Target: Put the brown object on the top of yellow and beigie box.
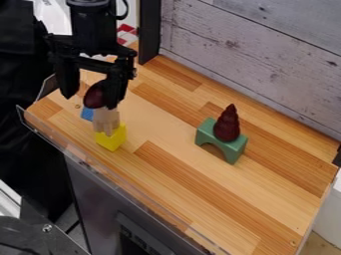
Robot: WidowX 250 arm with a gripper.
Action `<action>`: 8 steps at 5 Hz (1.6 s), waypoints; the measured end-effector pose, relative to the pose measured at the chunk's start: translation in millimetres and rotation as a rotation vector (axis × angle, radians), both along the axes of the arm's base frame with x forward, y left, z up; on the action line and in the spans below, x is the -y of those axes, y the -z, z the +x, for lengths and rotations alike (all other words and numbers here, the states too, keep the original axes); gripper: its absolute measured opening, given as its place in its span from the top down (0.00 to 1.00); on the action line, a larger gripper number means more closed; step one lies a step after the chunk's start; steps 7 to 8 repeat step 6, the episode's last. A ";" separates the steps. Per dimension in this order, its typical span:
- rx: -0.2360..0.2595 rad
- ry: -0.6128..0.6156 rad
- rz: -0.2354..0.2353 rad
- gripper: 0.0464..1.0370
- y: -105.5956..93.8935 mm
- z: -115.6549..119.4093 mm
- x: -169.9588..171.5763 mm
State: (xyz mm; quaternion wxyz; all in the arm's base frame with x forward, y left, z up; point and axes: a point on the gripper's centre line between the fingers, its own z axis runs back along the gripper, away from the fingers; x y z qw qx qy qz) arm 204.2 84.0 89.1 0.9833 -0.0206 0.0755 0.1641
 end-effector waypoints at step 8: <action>0.091 0.112 0.070 0.04 -18.9 75.3 -1.0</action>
